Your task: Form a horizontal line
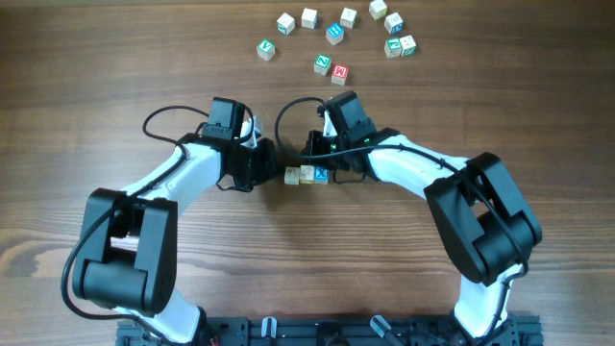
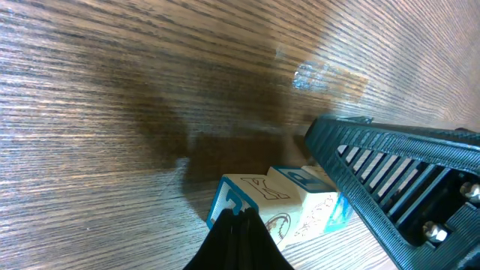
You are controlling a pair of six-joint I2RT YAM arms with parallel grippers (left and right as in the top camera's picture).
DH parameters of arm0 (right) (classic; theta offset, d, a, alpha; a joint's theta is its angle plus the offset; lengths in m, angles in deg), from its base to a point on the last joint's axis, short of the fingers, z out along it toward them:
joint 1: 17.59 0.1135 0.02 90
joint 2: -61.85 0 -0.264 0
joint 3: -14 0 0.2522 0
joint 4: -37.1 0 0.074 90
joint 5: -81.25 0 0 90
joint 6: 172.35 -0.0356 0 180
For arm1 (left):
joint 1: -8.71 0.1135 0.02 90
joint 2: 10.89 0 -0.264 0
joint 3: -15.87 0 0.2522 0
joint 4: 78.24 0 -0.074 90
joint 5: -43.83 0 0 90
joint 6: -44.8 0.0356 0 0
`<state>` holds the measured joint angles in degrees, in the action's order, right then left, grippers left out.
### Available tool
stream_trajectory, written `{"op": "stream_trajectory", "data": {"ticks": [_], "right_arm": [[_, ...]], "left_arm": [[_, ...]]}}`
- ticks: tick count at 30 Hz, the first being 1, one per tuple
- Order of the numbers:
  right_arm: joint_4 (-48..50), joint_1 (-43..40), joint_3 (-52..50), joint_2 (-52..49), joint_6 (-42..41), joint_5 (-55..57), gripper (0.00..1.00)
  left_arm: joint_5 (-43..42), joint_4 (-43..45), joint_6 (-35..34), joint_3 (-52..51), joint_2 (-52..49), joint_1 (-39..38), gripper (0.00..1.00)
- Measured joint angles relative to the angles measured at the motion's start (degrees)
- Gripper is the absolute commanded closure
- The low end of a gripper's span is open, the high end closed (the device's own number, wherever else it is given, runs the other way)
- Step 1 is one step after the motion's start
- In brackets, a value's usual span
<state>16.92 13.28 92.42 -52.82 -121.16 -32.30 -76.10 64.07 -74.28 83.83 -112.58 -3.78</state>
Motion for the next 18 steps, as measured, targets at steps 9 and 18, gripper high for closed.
{"op": "stream_trajectory", "data": {"ticks": [9, 18], "right_arm": [[-0.2, 0.0, 0.0, 0.0, 0.0, -0.6, 0.95], [-0.4, 0.0, 0.0, 0.0, 0.0, -0.9, 0.96]], "left_arm": [[0.0, 0.0, 0.0, 0.0, 0.0, 0.0, 0.96], [0.0, 0.0, 0.0, 0.0, 0.0, 0.0, 0.96]]}}
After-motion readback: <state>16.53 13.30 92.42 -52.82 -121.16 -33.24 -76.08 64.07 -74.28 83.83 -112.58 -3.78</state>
